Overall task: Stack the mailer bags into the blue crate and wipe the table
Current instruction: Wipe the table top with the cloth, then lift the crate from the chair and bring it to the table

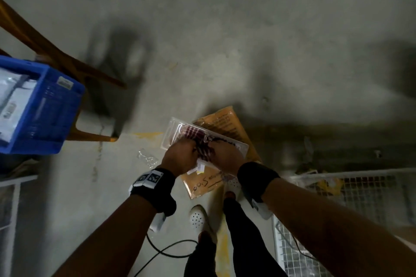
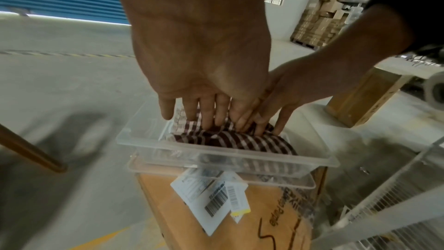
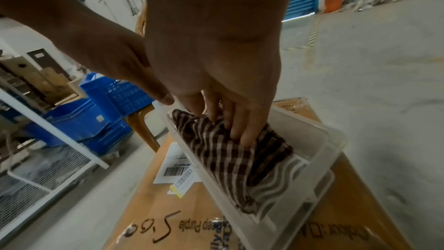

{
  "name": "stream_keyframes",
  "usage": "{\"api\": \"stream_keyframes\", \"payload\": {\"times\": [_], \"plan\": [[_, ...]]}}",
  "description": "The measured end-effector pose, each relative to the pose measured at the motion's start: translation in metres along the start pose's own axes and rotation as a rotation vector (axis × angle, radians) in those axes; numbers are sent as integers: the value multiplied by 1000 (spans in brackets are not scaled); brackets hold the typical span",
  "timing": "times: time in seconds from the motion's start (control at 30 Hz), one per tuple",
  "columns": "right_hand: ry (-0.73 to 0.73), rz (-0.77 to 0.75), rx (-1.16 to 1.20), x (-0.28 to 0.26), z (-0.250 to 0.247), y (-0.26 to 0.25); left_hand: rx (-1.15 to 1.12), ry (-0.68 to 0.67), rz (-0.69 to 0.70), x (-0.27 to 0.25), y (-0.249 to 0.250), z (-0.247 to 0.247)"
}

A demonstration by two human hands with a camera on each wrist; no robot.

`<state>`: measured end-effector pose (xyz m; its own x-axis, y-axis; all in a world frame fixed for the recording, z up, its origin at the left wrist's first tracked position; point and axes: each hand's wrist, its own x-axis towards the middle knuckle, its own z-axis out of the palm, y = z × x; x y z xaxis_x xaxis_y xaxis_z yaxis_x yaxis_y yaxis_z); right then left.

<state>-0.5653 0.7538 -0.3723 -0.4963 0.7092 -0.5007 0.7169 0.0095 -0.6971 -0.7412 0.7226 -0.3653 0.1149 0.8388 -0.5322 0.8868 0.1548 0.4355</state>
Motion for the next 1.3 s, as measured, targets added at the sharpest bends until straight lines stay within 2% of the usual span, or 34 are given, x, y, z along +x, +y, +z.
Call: {"api": "stream_keyframes", "payload": {"times": [0.1,0.23,0.37,0.5,0.7,0.83,1.0,1.13,1.3], "plan": [[131,15,-28,-32,-9,-5,-17,89,63,-15,13,-16],[384,18,-70,-96,-21,-27,-12,173,151,-57,45,-35],[628,95,-127,-183,-21,-64,-70,281,407,-132,91,-55],[900,60,-78,-292,-12,-98,-105,344,627,-218,138,-69],[1293,238,-18,-451,25,-122,-44,352,961,-314,213,-56],[1478,377,37,-542,65,-118,-16,261,1208,-358,268,-14],[1636,613,92,-642,126,-90,74,100,1505,-412,339,82],[1774,794,161,-730,178,-58,138,-106,1658,-478,394,172],[1907,1070,227,-848,261,-29,217,-393,1827,-584,454,288]]}}
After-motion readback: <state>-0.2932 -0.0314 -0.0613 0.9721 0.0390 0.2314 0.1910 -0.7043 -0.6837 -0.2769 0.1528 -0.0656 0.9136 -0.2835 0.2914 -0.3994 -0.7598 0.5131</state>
